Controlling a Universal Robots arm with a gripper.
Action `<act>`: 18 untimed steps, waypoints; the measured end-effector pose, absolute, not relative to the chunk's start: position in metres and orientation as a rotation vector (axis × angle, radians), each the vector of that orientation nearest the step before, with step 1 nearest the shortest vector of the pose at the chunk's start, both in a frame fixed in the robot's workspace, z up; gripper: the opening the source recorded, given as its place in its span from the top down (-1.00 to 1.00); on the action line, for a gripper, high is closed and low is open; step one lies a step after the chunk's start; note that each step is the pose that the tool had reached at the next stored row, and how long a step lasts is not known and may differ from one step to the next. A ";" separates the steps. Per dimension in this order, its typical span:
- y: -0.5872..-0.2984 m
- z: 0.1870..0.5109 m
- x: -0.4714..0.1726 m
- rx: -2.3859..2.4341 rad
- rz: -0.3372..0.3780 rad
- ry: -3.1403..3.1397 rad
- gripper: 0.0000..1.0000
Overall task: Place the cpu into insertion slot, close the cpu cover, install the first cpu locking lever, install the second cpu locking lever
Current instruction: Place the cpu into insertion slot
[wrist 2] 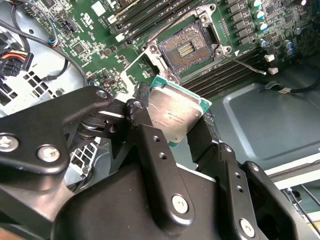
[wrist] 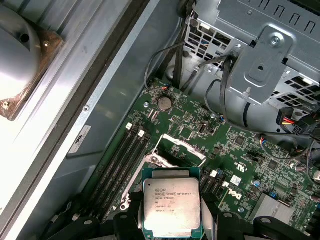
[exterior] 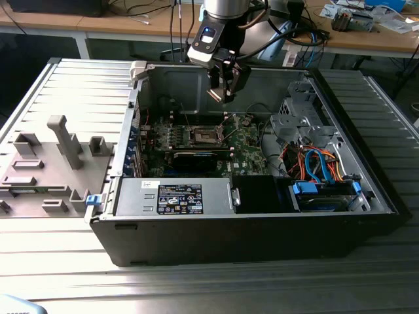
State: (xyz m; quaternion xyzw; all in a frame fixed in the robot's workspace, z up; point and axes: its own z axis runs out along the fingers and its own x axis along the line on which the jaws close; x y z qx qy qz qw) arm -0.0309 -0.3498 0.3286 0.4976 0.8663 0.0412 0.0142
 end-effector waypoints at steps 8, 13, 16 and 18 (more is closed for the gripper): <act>-0.350 0.328 -0.031 1.555 0.128 2.694 -0.09; -0.350 0.328 -0.031 1.559 0.128 2.692 -0.09; -0.350 0.328 -0.031 1.560 0.128 2.690 -0.09; -0.350 0.328 -0.031 1.562 0.128 2.689 -0.09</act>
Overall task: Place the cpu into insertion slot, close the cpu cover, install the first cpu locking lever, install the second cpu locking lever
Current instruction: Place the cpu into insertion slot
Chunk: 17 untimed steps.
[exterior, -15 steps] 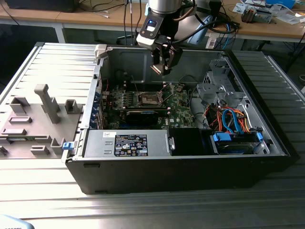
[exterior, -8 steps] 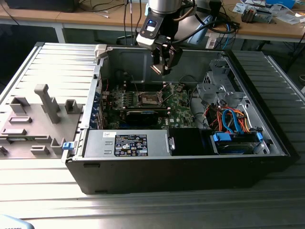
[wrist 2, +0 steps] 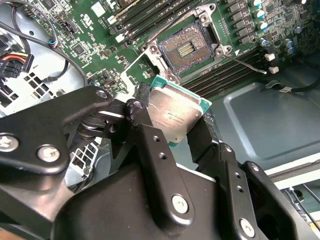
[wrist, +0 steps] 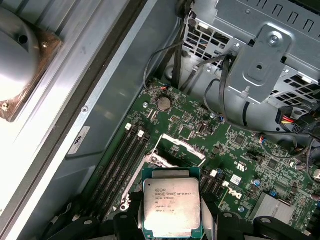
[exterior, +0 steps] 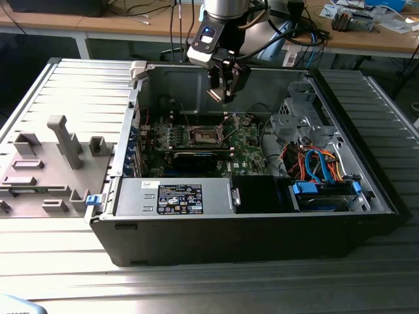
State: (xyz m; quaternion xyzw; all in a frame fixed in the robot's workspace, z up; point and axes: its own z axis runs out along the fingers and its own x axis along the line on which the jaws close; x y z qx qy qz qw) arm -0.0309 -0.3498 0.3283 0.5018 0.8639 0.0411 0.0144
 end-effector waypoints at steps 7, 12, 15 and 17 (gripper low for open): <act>-0.350 0.328 -0.031 1.566 0.128 2.687 -0.09; -0.350 0.328 -0.031 1.571 0.128 2.684 -0.09; -0.350 0.328 -0.031 1.573 0.128 2.683 -0.09; -0.350 0.328 -0.031 1.575 0.128 2.682 -0.09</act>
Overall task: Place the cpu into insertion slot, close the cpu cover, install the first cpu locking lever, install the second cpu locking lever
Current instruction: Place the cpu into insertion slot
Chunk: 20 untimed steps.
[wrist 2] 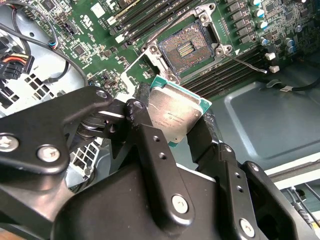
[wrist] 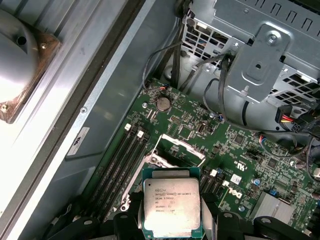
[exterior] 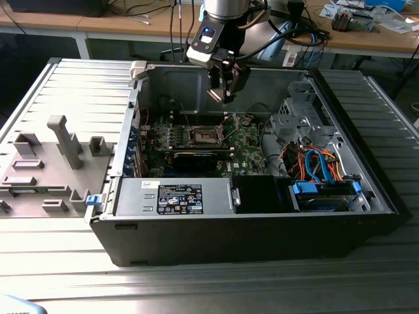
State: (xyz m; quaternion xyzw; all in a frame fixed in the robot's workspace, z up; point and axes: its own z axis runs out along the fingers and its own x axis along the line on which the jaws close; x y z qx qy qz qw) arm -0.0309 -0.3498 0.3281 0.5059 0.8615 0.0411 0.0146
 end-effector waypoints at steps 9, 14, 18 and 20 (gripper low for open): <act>-0.350 0.328 -0.031 1.580 0.128 2.678 -0.09; -0.350 0.328 -0.031 1.584 0.128 2.676 -0.09; -0.350 0.328 -0.031 1.586 0.128 2.674 -0.09; -0.350 0.328 -0.031 1.588 0.128 2.674 -0.09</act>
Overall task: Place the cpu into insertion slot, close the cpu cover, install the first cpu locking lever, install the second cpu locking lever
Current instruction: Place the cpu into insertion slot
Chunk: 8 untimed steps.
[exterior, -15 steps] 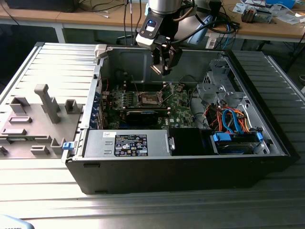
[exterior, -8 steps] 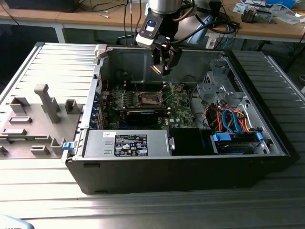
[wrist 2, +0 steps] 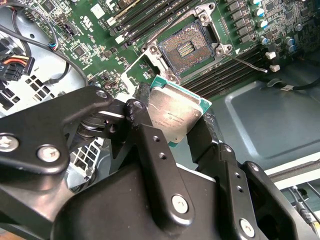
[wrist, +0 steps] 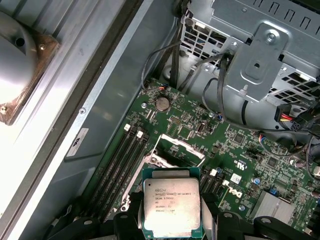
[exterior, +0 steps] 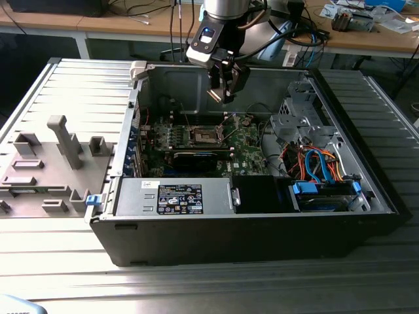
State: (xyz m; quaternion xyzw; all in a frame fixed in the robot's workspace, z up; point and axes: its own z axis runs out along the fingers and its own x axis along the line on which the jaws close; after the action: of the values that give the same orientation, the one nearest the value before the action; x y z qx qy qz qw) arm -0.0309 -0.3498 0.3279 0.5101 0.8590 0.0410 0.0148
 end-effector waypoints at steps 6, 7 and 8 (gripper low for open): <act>-0.350 0.328 -0.031 1.592 0.127 2.671 -0.09; -0.350 0.328 -0.031 1.592 0.127 2.671 -0.09; -0.350 0.328 -0.031 1.593 0.127 2.670 -0.09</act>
State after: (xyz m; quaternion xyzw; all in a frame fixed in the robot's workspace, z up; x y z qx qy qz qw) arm -0.0309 -0.3498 0.3278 0.5119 0.8579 0.0409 0.0149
